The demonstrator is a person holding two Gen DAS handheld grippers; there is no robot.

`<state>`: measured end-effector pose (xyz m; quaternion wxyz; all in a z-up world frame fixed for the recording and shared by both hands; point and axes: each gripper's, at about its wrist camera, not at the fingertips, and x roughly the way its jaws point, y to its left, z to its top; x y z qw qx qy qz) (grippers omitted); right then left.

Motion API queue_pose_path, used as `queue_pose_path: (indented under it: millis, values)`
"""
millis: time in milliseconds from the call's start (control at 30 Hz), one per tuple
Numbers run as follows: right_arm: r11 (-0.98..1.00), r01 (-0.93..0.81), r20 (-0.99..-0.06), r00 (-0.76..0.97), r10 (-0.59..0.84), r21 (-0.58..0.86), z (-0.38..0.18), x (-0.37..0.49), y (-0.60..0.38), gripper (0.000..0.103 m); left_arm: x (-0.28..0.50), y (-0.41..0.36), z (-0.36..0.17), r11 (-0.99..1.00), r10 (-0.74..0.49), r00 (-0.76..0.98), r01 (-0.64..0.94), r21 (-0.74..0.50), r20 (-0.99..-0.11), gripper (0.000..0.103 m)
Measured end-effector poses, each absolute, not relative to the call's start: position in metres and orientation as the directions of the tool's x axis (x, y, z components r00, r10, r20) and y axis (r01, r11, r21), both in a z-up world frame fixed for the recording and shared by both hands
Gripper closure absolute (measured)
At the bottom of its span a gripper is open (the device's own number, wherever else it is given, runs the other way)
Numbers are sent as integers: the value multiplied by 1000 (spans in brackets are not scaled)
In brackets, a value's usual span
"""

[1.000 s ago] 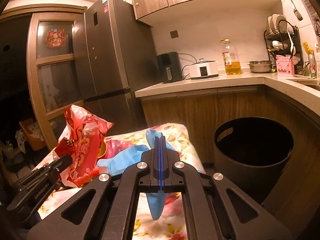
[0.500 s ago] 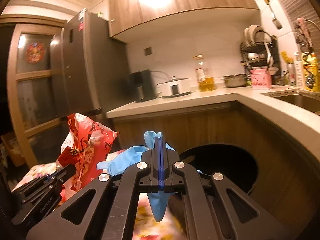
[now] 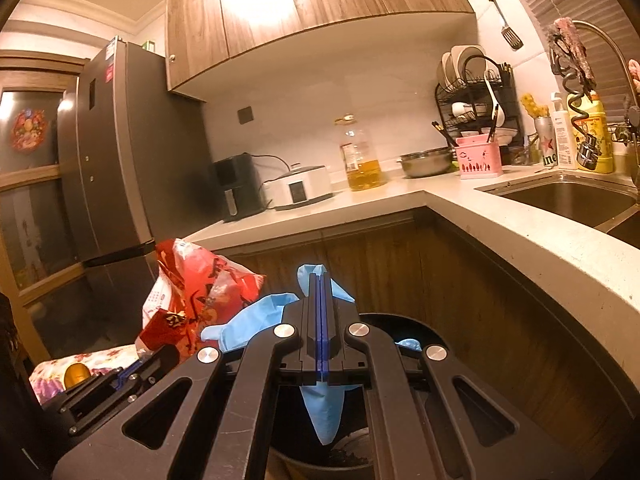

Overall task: Collect trash
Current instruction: 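Carry the printed bag and blue gloves over the black bin with both tools, then open both tools to drop the printed bag and gloves into the bin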

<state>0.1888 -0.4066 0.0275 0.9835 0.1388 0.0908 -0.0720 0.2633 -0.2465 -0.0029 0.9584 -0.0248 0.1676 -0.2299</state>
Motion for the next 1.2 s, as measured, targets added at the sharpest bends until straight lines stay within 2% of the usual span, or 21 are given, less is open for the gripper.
queue_pose_path:
  millis: [667,700,767,800,900,967,1033,1100,1167,1200]
  values:
    - [948,194,-227,964,-136,254,17,209,-424,101,292,-278,-19,845,-533,770,503,-180,-351,96]
    - [946,190,-229,965,-131,262,16,210,-425,99,293,-280,-20,838,-543,759,514,-181,-358,95]
    - [943,197,-234,963,-134,268,15,211,-428,79,294,-281,-22,836,-546,754,519,-179,-366,91]
    - [942,202,-233,962,-140,269,14,210,-429,78,295,-282,-24,833,-550,748,523,-179,-372,90]
    - [938,217,-241,959,-152,272,13,209,-430,78,295,-283,-28,835,-546,746,521,-177,-382,73]
    - [936,223,-246,957,-156,272,12,208,-431,78,295,-281,-30,839,-540,748,513,-180,-385,59]
    - [935,231,-254,953,-163,267,10,207,-430,76,295,-277,-31,845,-532,754,500,-189,-385,52]
    - [936,235,-259,951,-166,261,9,204,-428,69,293,-272,-31,854,-519,763,485,-188,-385,47]
    - [936,241,-262,949,-172,257,7,201,-425,53,290,-266,-31,867,-498,776,463,-186,-386,34]
    - [936,241,-262,949,-173,256,6,198,-424,50,288,-262,-32,870,-493,779,456,-189,-389,33]
